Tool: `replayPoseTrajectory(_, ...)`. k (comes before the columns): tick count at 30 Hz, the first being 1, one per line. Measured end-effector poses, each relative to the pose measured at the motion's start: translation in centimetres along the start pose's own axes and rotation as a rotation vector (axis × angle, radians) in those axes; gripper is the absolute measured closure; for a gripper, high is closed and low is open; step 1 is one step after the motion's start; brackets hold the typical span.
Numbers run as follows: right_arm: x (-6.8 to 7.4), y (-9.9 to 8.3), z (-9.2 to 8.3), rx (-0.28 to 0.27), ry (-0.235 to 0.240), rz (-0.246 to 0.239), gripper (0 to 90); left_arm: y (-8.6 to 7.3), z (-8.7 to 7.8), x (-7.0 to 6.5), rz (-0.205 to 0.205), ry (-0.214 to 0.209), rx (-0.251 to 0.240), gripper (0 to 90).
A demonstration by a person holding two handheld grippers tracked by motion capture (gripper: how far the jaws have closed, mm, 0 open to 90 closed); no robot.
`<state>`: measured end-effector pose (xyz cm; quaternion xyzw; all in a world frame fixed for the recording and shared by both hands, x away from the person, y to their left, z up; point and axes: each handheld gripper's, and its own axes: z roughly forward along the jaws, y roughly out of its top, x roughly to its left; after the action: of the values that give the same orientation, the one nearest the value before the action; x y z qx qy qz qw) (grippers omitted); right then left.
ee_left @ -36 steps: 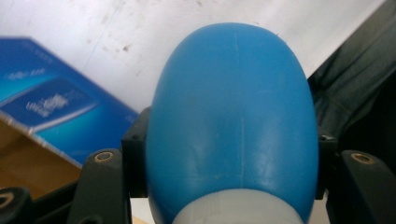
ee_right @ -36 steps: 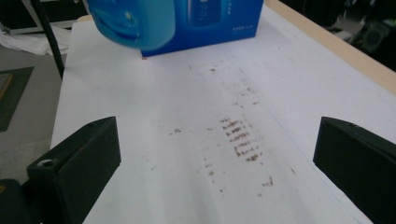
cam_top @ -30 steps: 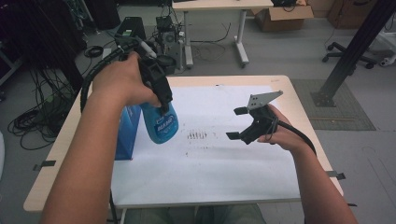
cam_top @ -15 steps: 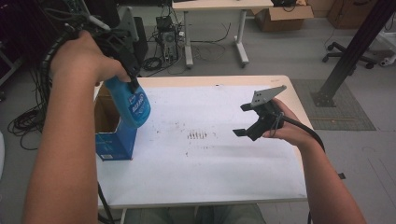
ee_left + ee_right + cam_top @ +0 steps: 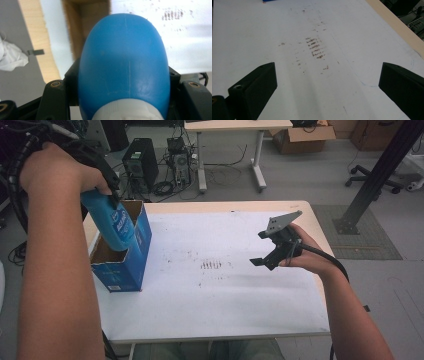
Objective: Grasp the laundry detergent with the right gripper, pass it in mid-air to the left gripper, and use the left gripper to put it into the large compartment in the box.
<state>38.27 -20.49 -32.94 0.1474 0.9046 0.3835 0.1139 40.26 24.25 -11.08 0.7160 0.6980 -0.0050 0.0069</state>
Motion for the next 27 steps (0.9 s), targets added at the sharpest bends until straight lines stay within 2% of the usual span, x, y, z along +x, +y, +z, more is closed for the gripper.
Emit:
replayPoseTrajectory(5,0.0,0.0,0.0,0.024,0.003,-0.009,2.0,0.2,-0.3,0.6,-0.062,0.040,0.003,38.8)
replayPoseTrajectory(7,0.0,0.0,0.1,0.041,0.000,-0.013,2.0,0.4,-0.3,0.7,-0.065,0.048,0.008,38.8)
replayPoseTrajectory(14,0.1,0.3,0.0,0.110,0.003,-0.038,2.3,0.7,0.2,1.2,-0.070,0.028,0.009,38.8)
replayPoseTrajectory(21,0.6,0.7,-0.2,0.138,0.014,-0.057,2.6,1.4,0.4,2.1,-0.103,0.047,0.014,38.8)
replayPoseTrajectory(27,0.8,0.6,-0.4,0.150,0.017,-0.056,2.5,1.7,1.2,3.0,-0.101,0.042,0.019,38.8)
